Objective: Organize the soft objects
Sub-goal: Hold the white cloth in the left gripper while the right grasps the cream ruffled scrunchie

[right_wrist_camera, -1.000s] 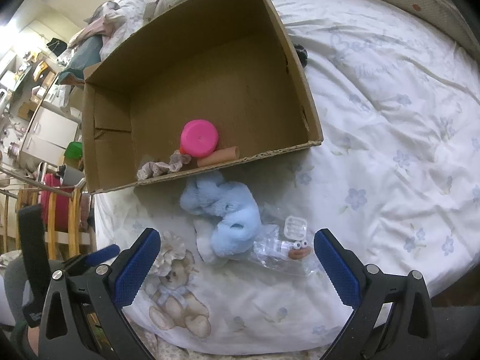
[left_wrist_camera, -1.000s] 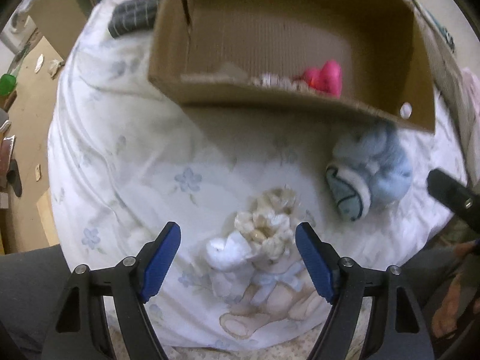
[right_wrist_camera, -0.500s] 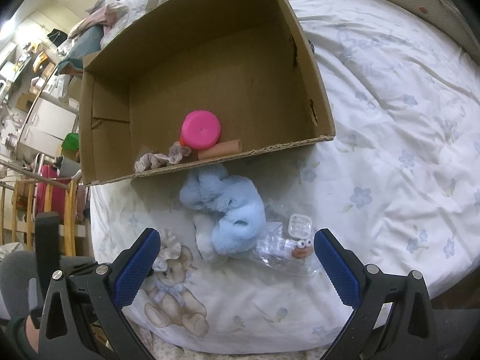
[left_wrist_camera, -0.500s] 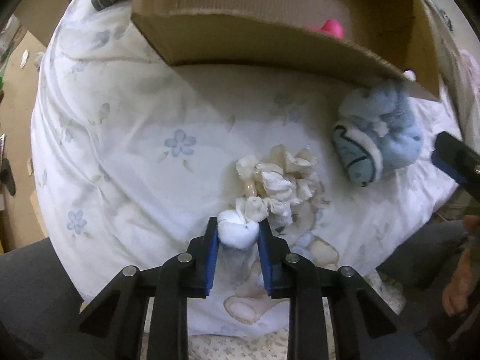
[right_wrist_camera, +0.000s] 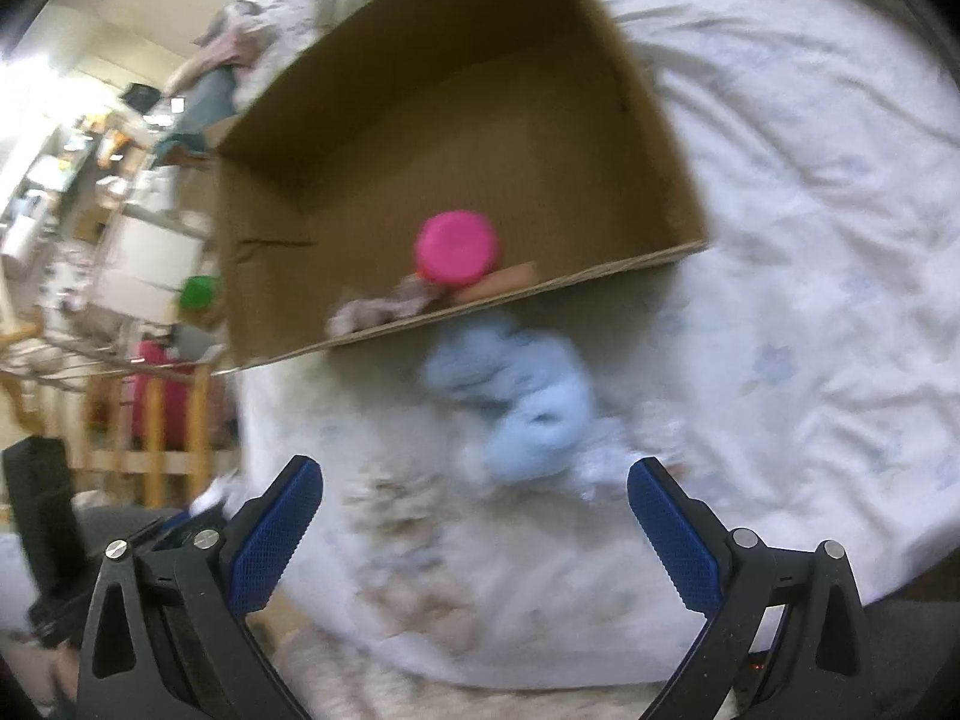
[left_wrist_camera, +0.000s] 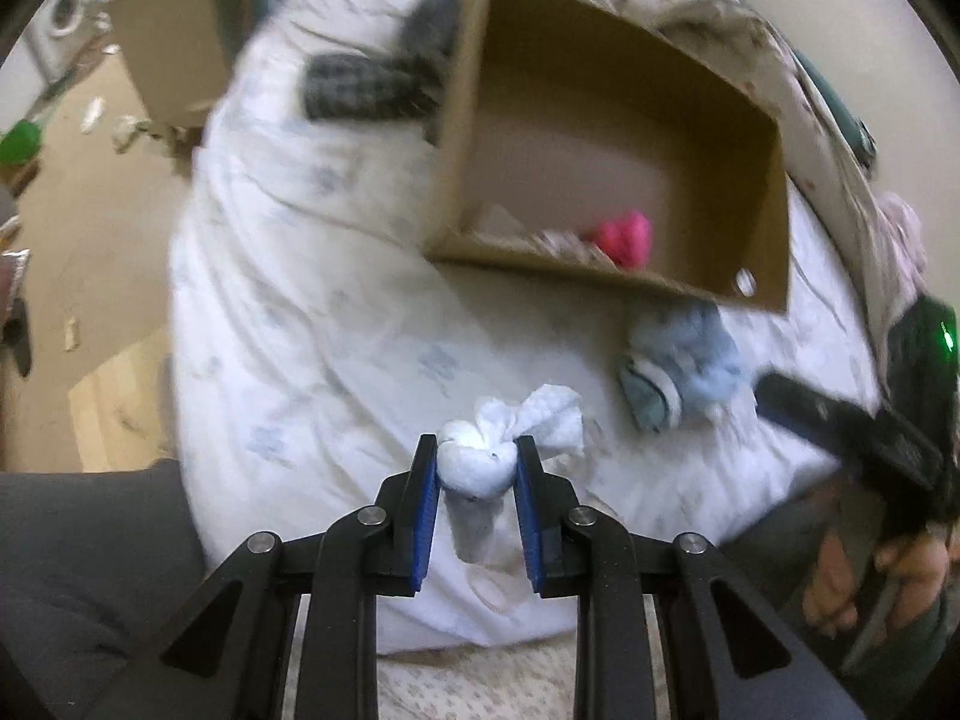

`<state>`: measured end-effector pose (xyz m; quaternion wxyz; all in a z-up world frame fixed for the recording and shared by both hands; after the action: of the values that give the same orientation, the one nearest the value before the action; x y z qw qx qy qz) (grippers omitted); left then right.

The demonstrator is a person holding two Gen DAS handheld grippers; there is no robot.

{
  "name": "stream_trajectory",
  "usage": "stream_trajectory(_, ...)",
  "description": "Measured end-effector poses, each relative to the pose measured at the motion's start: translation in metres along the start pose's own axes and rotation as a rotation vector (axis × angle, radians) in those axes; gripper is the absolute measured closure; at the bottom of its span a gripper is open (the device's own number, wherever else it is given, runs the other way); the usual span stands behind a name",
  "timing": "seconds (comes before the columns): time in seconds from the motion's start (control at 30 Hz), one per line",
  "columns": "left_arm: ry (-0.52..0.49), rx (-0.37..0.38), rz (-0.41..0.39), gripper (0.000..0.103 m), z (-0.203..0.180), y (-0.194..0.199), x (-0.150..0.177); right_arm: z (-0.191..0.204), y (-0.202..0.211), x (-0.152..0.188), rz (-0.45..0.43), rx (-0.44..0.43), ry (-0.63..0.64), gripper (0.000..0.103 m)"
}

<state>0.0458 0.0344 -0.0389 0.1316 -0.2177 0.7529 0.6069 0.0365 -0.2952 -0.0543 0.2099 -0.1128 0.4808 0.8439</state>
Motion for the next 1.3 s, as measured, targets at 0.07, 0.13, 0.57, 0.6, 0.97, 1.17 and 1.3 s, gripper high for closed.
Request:
stream_trajectory(0.07,0.02,-0.024,-0.022,0.081,0.003,0.0,-0.003,0.009,-0.004,0.004,0.03,-0.073,0.004,0.0)
stream_trajectory(0.13,0.032,-0.038,-0.039,0.081,0.005,0.004,-0.008,0.02,-0.011,0.009,0.065,-0.125,0.008,0.008)
stream_trajectory(0.57,0.071,-0.128,-0.038,0.081,0.029,-0.008,-0.012,0.082,-0.103,0.041,0.207,0.027,0.286,0.012)
stream_trajectory(0.6,0.073,-0.129,-0.037,0.081,0.03,-0.008,-0.012,0.083,-0.108,0.043,0.209,0.042,0.305,0.018)
stream_trajectory(0.97,0.056,-0.147,-0.034,0.081,0.027,-0.013,-0.01,0.093,-0.119,0.064,0.22,0.1,0.454,0.077)
stream_trajectory(1.17,0.049,-0.172,-0.049,0.081,0.025,-0.013,-0.011,0.088,-0.096,0.051,0.165,0.055,0.39,0.079)
stream_trajectory(1.3,0.047,-0.185,-0.053,0.081,0.025,-0.013,-0.012,0.085,-0.075,0.04,0.119,0.012,0.338,0.079)
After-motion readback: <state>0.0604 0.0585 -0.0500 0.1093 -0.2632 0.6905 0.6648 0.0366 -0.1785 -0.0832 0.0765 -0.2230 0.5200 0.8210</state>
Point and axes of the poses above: each gripper's, at about its wrist camera, not at the fingertips, and y roughly against the way its jaws point, z to its left, x to its underside, the point moved 1 cm from there along -y, roughly the way its jaws point, and after that the axes turned 14 degrees about -z, right-handed, at the moved point
